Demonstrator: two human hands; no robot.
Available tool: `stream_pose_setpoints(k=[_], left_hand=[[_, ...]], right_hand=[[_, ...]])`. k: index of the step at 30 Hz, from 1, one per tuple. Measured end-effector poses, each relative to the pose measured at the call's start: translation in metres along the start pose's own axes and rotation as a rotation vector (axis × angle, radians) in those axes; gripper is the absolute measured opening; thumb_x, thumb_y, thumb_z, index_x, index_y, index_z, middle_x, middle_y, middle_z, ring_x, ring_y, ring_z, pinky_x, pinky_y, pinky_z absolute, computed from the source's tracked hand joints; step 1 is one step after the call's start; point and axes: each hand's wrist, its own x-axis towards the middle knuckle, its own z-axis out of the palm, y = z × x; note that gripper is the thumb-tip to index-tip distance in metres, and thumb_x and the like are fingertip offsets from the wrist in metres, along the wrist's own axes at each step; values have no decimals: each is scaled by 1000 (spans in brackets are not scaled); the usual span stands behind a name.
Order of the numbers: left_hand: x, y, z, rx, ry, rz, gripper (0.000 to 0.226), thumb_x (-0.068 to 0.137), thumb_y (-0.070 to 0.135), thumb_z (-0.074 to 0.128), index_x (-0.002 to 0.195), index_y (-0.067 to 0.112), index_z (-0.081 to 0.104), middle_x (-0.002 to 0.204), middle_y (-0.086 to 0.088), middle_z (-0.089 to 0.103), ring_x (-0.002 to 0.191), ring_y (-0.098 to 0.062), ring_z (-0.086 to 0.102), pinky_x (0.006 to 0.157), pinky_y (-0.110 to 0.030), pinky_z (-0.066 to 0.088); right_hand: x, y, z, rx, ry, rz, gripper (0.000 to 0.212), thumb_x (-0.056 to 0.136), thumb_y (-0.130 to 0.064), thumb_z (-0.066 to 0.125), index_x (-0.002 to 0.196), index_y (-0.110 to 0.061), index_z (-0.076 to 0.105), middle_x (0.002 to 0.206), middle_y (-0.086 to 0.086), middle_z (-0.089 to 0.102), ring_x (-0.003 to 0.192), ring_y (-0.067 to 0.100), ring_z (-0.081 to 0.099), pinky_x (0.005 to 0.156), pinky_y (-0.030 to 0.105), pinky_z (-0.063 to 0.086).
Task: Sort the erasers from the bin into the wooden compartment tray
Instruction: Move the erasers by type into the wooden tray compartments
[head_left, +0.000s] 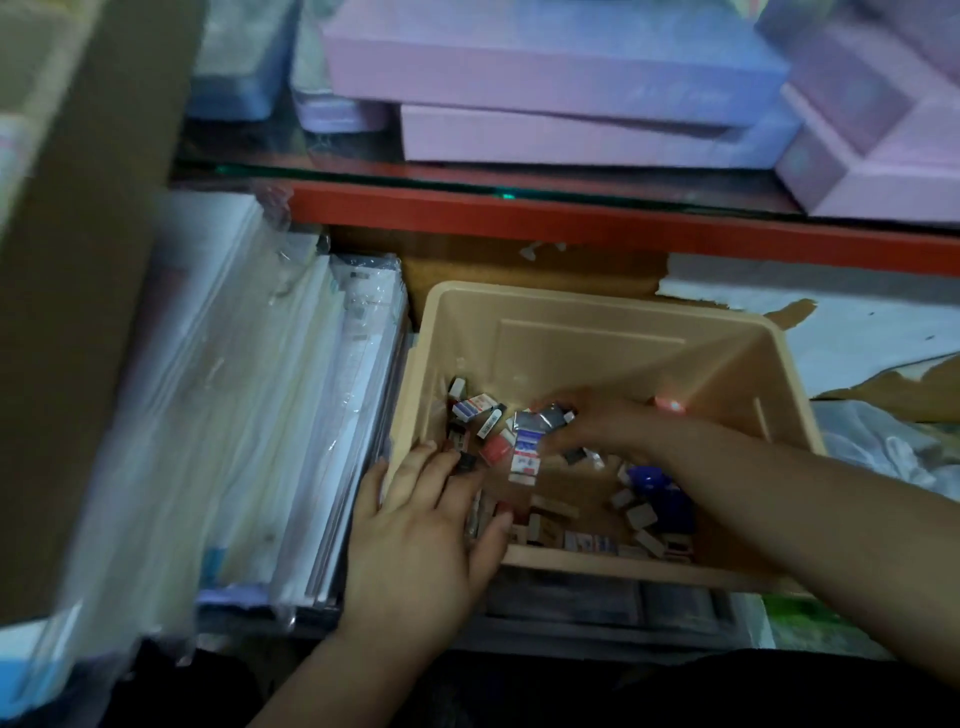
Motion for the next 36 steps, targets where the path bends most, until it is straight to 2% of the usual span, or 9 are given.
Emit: stream_pose_setpoints(k=[5, 8, 13, 17, 21, 24, 30, 33, 36], left_hand=[[-7, 20, -37, -173, 64, 148, 32, 76, 36, 47, 91, 17, 67, 108, -7, 63, 104, -20, 46, 91, -37, 33], [-16, 45, -80, -291, 147, 269, 25, 79, 31, 48, 88, 19, 69, 105, -3, 66, 100, -17, 50, 86, -35, 38], [-27, 35, -179, -454, 469, 339, 21, 94, 29, 40, 95, 21, 59, 104, 3, 61, 92, -13, 58, 82, -19, 42], [-25, -20, -246, -268, 705, 134, 27, 89, 21, 46, 84, 7, 69, 94, 6, 58, 88, -13, 52, 84, -10, 33], [-34, -98, -272, -126, 736, -155, 30, 80, 22, 46, 80, 4, 69, 86, -10, 68, 86, -17, 52, 79, -25, 35], [-40, -146, -281, -83, 748, -348, 36, 77, 28, 43, 79, 4, 70, 86, -14, 68, 84, -32, 61, 79, -34, 37], [-44, -191, -273, -66, 653, -549, 49, 74, 42, 37, 87, 10, 72, 97, -9, 67, 94, -32, 59, 86, -37, 38], [-46, -196, -271, -149, 729, -566, 46, 74, 41, 38, 88, 11, 71, 97, -3, 65, 96, -30, 59, 86, -41, 39], [-50, -202, -278, -202, 832, -611, 45, 74, 39, 37, 90, 11, 69, 97, -5, 64, 96, -26, 55, 87, -44, 38]], right_hand=[[-73, -44, -22, 197, 244, -127, 18, 76, 1, 65, 90, -11, 61, 73, -2, 60, 66, 11, 57, 50, 12, 48], [-120, -71, -30, 276, 329, -225, 21, 77, 6, 60, 76, -15, 60, 54, -6, 64, 47, 1, 58, 43, 11, 45], [-180, -133, -29, 328, 331, -376, 19, 82, 6, 53, 82, -12, 59, 54, -5, 66, 44, 0, 58, 44, 11, 48], [-202, -196, -8, 367, 309, -459, 18, 81, 2, 55, 82, -15, 55, 49, -6, 65, 42, 1, 59, 43, 12, 49], [-197, -258, 33, 336, 207, -566, 23, 84, 7, 51, 74, -14, 50, 38, -5, 56, 33, 0, 50, 34, 9, 38], [-181, -298, 67, 298, 101, -600, 24, 84, 10, 49, 70, -10, 50, 37, -3, 57, 33, 3, 53, 35, 10, 40], [-128, -361, 126, 24, -74, -591, 16, 79, 2, 60, 76, -14, 57, 60, -2, 67, 51, 8, 59, 51, 21, 49], [-109, -383, 153, -97, -121, -596, 13, 79, -4, 64, 80, -16, 58, 84, 7, 67, 73, 17, 63, 74, 32, 52], [-96, -403, 173, -100, -171, -619, 15, 79, -5, 63, 83, -19, 58, 81, 3, 66, 68, 11, 62, 68, 23, 51]])
